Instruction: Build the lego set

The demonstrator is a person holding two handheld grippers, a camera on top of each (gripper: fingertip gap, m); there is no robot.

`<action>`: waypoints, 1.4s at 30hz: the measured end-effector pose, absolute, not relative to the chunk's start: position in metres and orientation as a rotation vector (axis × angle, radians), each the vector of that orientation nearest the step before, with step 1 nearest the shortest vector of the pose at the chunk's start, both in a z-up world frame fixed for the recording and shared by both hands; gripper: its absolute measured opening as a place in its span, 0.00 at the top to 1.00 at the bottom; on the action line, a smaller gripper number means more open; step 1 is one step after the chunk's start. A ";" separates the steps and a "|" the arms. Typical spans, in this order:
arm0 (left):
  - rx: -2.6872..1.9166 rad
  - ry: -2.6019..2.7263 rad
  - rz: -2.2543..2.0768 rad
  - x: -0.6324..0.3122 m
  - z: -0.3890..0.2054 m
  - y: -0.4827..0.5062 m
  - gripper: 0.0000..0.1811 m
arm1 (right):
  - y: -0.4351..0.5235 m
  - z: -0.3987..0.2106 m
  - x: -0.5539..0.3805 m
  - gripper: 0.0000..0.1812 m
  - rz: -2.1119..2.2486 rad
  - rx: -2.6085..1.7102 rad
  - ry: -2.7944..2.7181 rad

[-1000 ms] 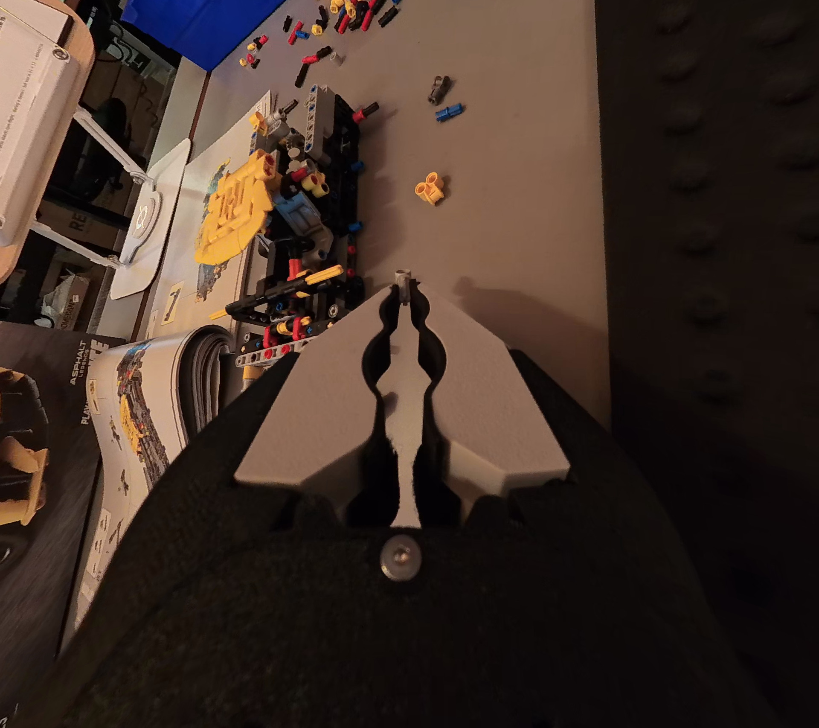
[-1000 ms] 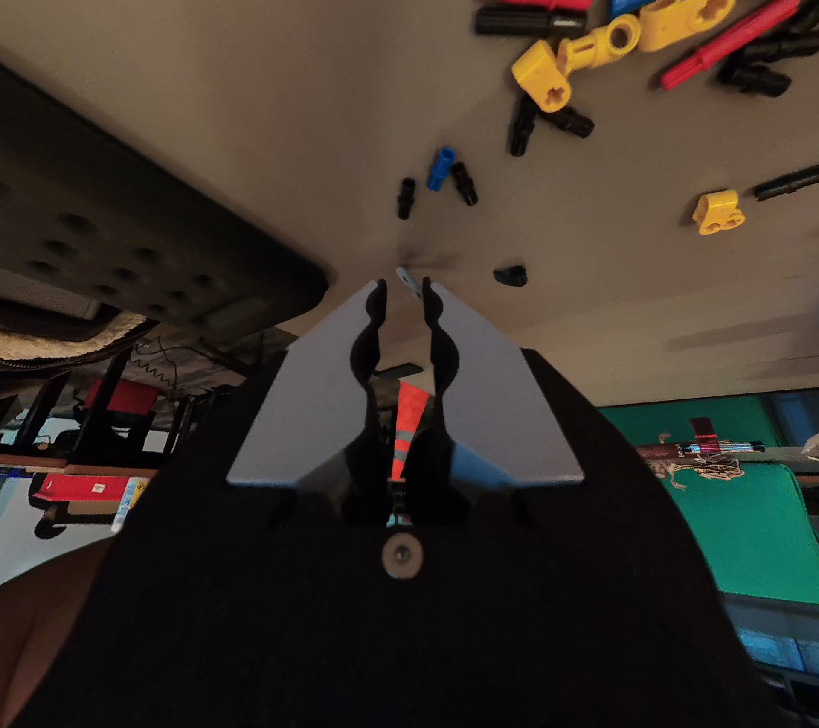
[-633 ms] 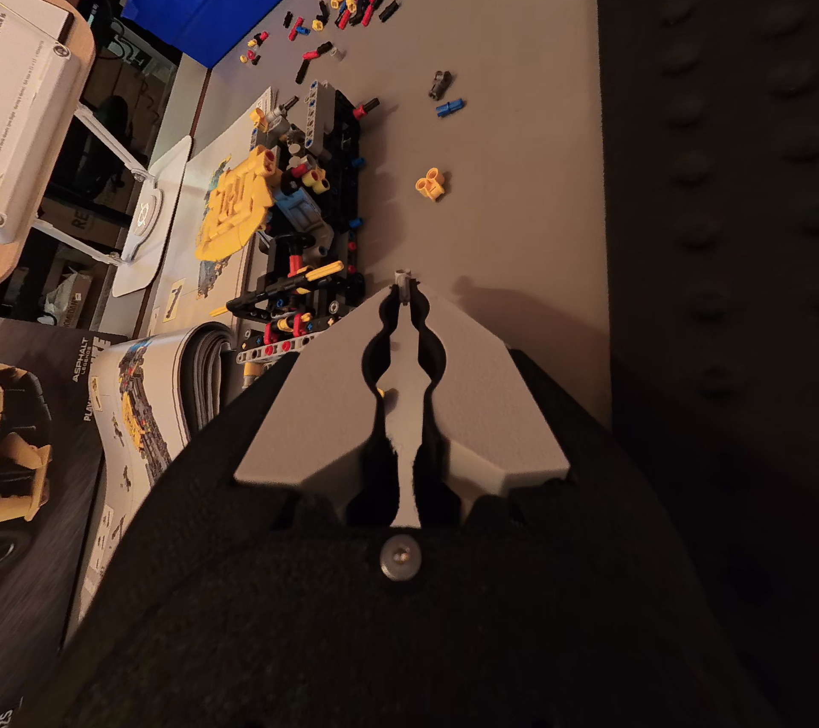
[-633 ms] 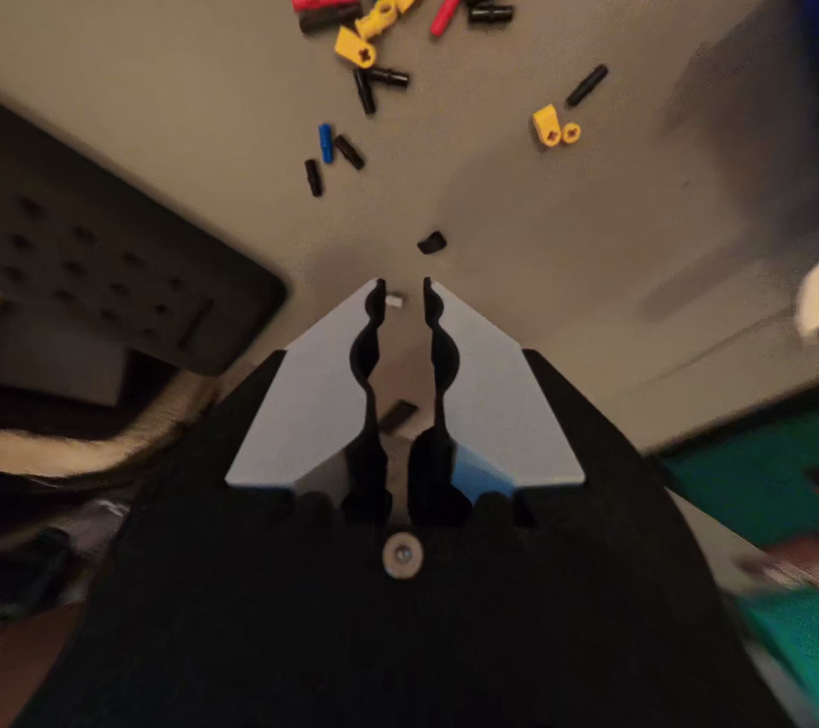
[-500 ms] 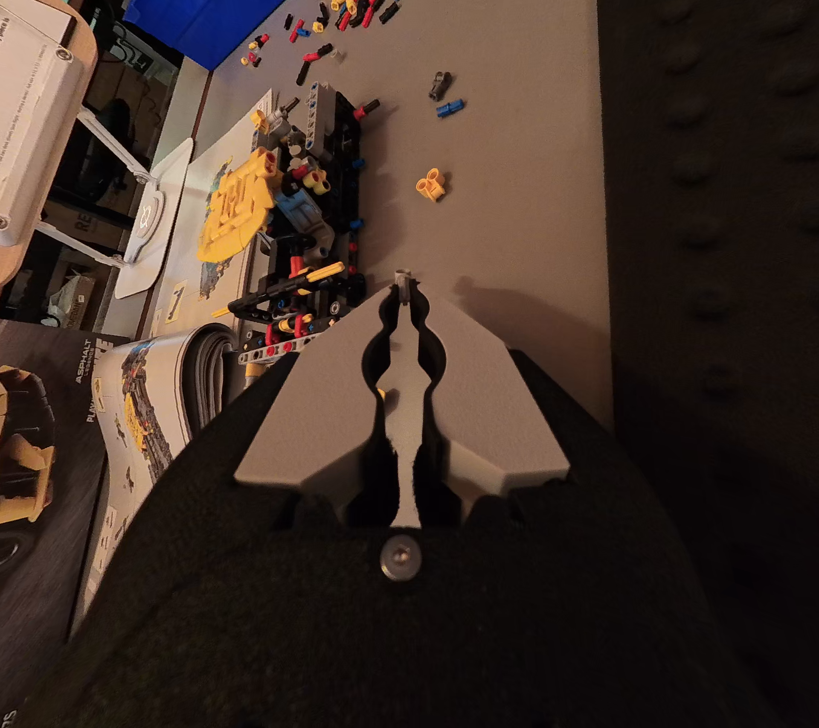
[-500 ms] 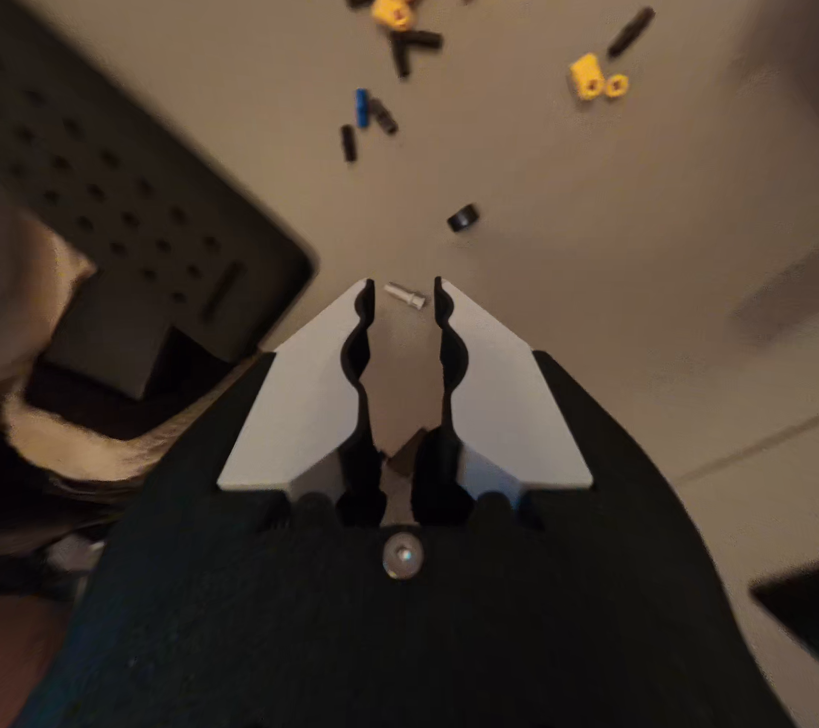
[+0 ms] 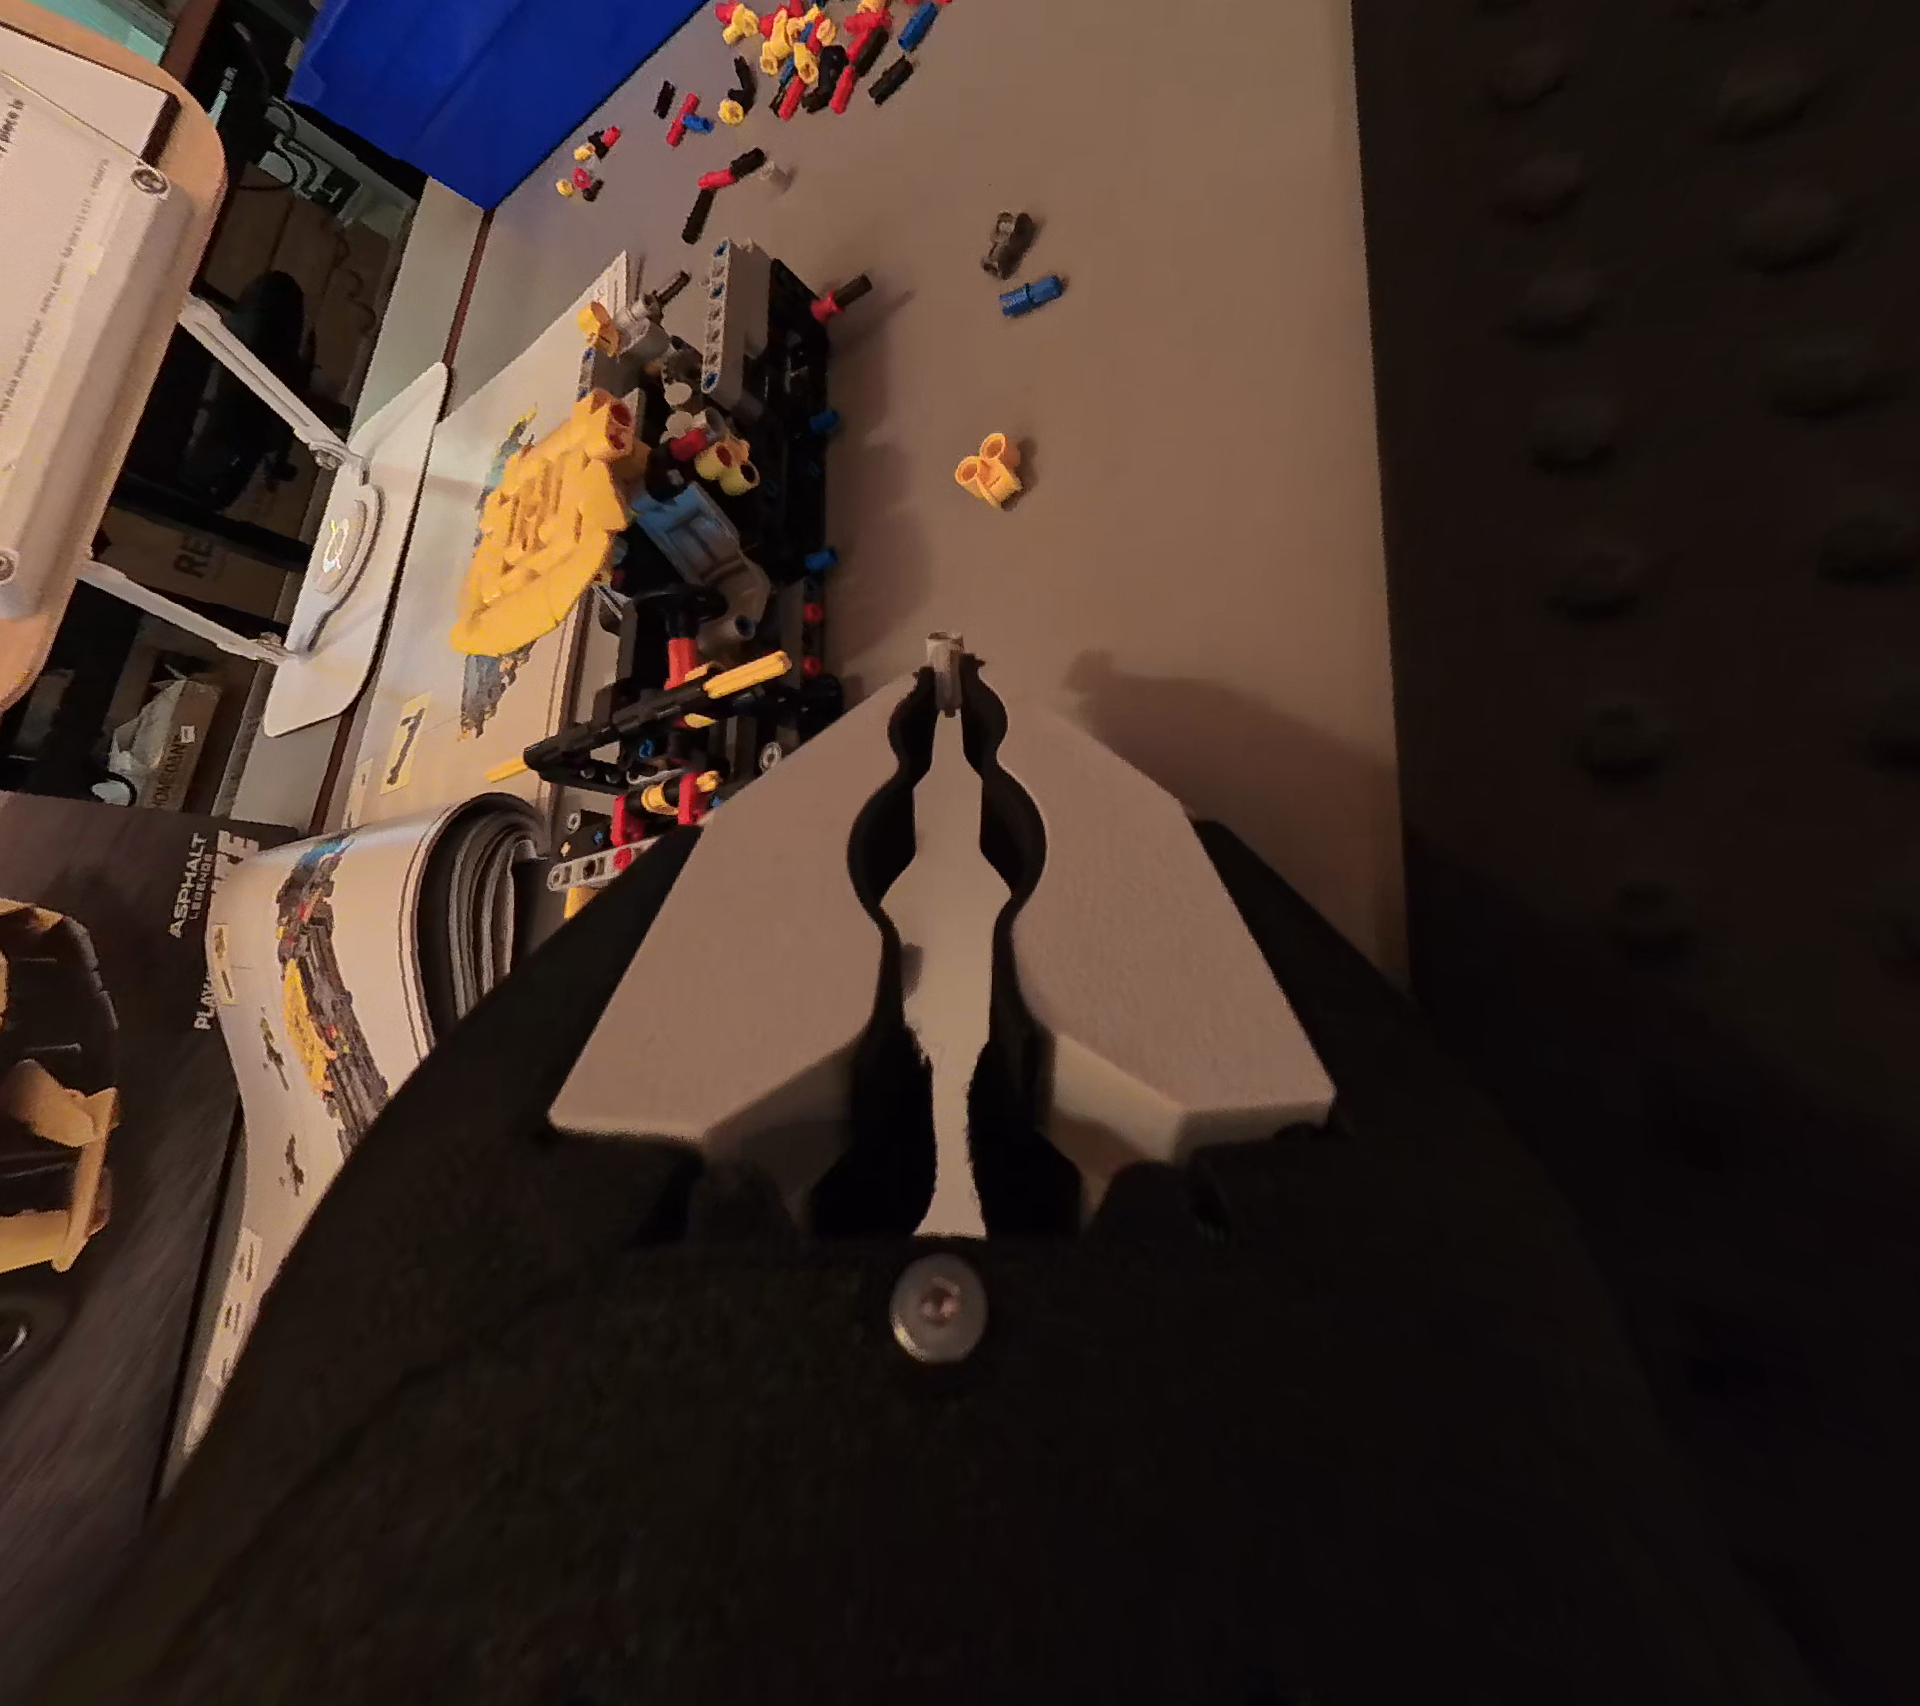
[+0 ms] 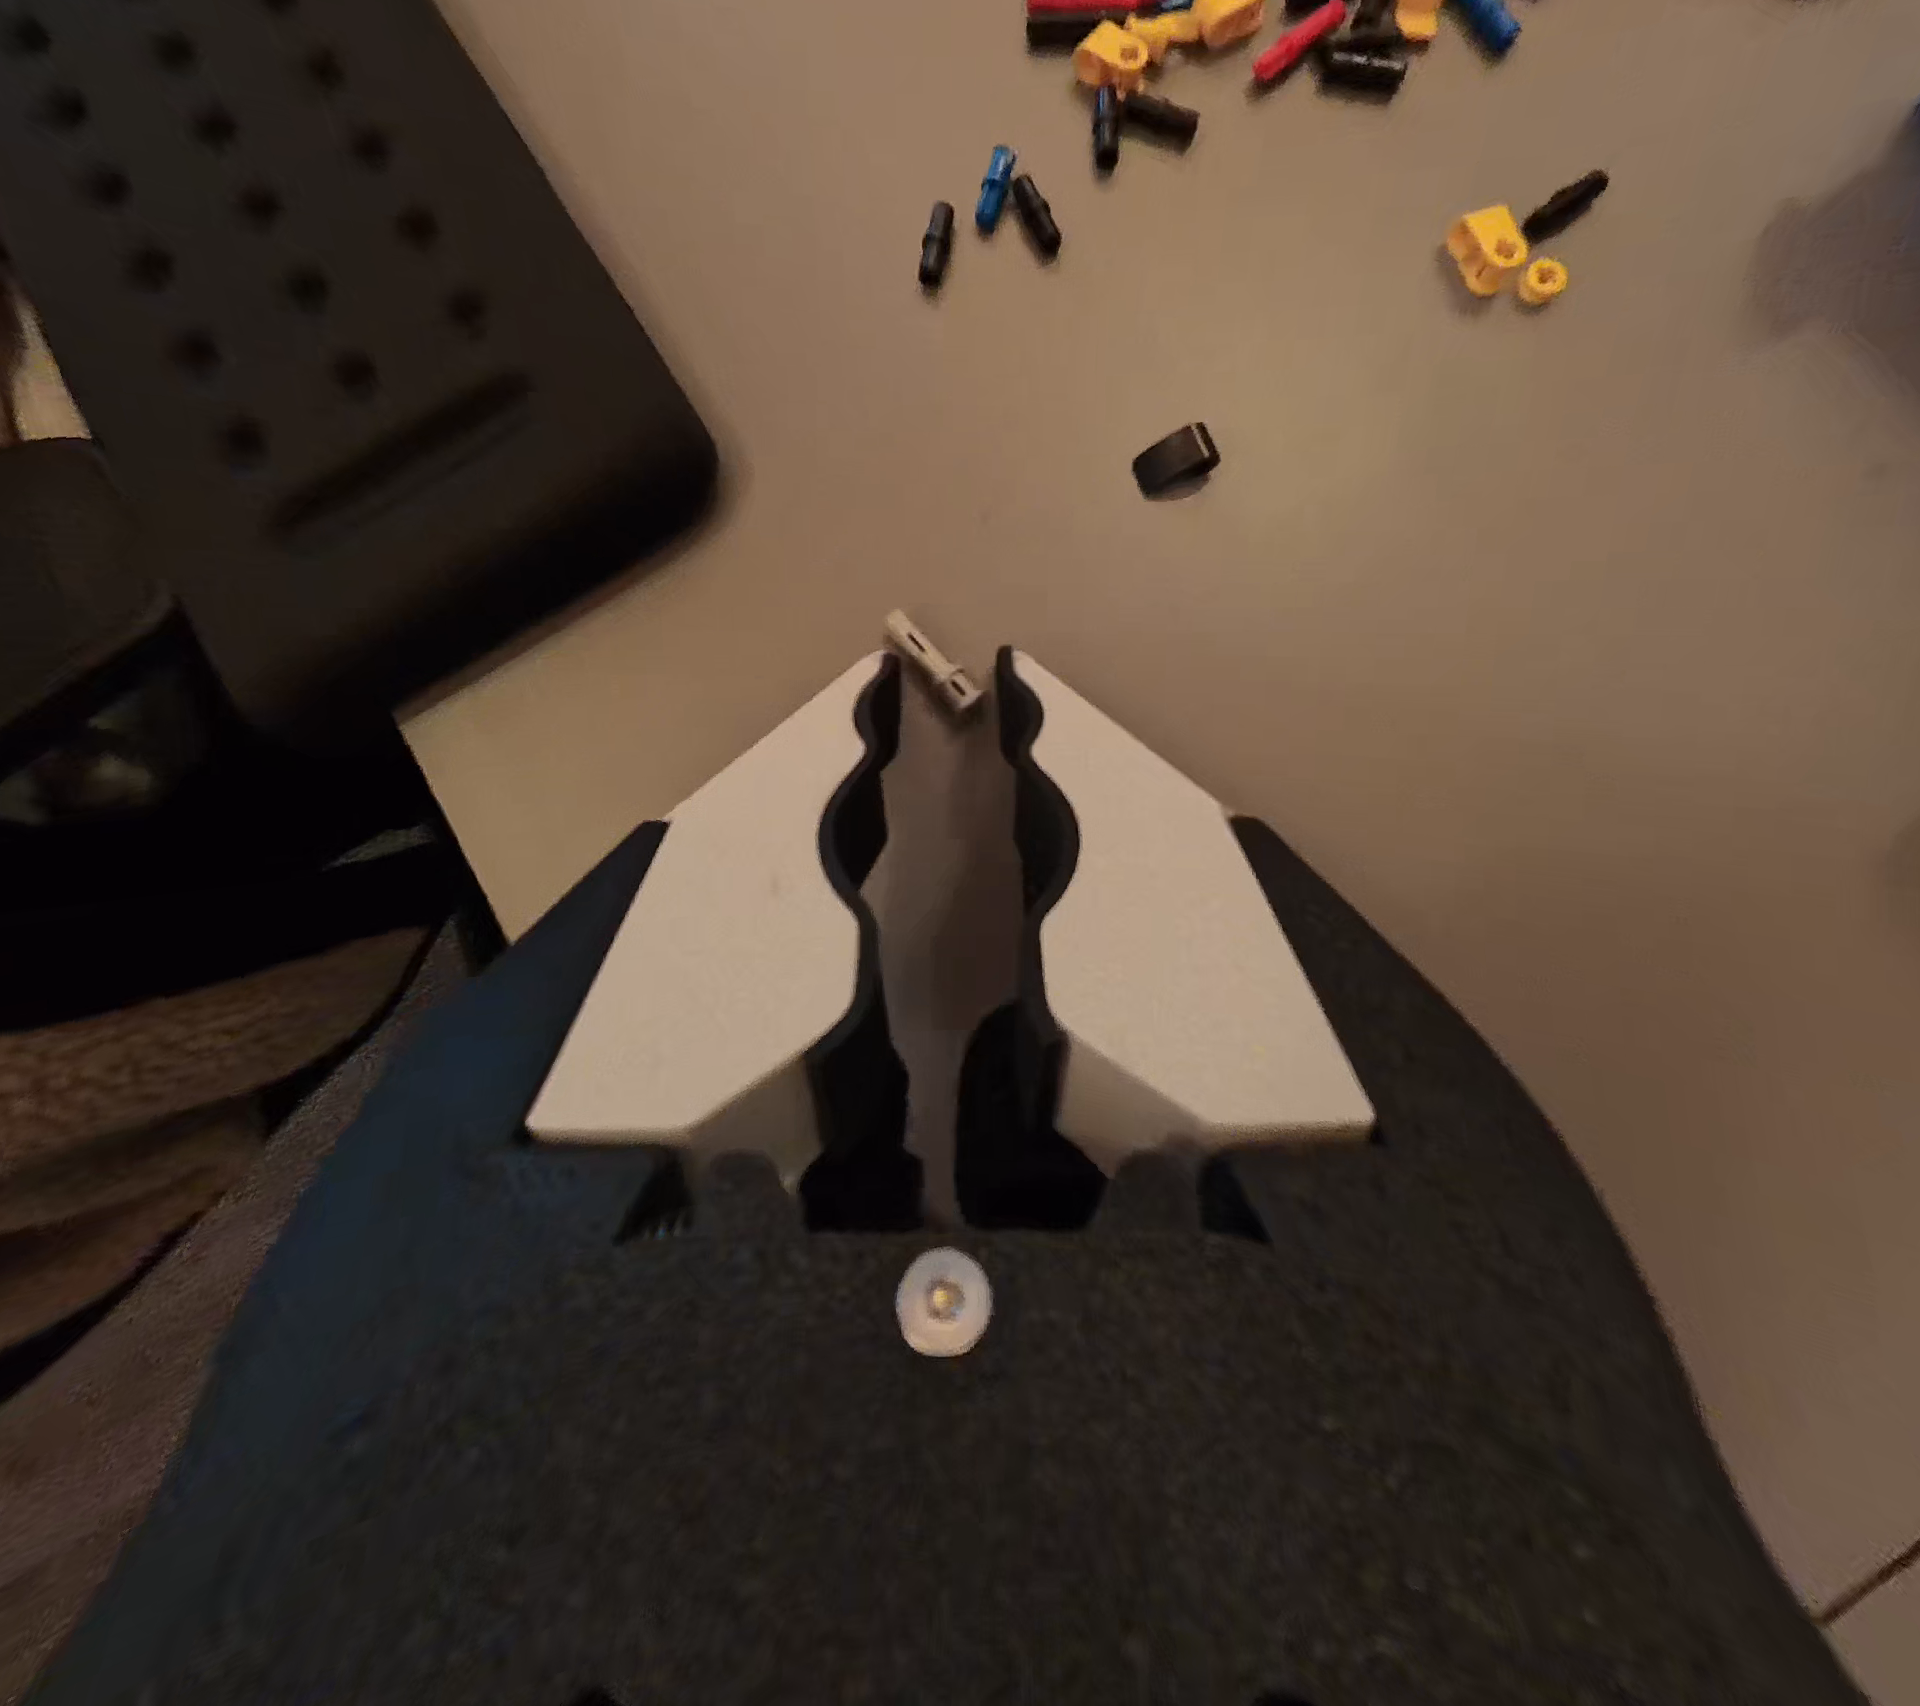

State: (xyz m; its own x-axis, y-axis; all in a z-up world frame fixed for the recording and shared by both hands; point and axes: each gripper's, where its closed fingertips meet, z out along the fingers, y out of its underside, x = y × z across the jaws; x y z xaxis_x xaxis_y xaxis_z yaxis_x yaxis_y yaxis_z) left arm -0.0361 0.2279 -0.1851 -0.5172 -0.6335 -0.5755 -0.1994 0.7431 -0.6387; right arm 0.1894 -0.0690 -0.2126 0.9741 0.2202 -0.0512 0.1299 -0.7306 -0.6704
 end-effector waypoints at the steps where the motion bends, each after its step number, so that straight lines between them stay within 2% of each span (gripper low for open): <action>1: -0.624 2.078 -0.649 -0.036 -0.184 0.227 0.98 | -0.068 -0.212 0.191 0.92 0.164 -2.396 -0.262; 7: -0.651 2.054 -0.696 -0.031 -0.179 0.225 0.98 | -0.066 -0.213 0.192 0.97 0.124 -2.356 -0.305; 17: -0.707 1.974 -0.775 -0.025 -0.162 0.227 0.98 | -0.055 -0.206 0.187 0.98 -0.068 -2.427 -0.321; 22: -0.775 1.820 -0.955 -0.024 -0.129 0.230 0.98 | 0.041 -0.140 0.122 0.98 -0.217 -2.202 -0.467; 24: -0.793 1.770 -1.048 -0.026 -0.117 0.229 0.98 | 0.096 -0.117 0.073 0.98 -0.069 -2.085 -0.416; 27: -0.739 1.750 -0.998 -0.029 -0.113 0.233 0.98 | 0.164 -0.117 0.018 0.98 0.162 -2.061 -0.297; 33: -0.691 1.826 -0.843 -0.029 -0.131 0.233 0.98 | 0.223 -0.140 -0.004 0.98 -0.352 -2.084 -0.739; 35: -0.652 1.828 -0.705 -0.027 -0.137 0.241 0.98 | 0.226 -0.146 -0.014 0.98 -0.212 -2.152 -0.675; 40: -0.485 1.862 -0.434 -0.028 -0.153 0.247 0.98 | 0.230 -0.156 -0.029 0.98 0.560 -2.197 -0.103; 42: -0.409 1.866 -0.354 -0.029 -0.155 0.245 0.98 | 0.230 -0.161 -0.027 0.98 0.671 -2.209 -0.024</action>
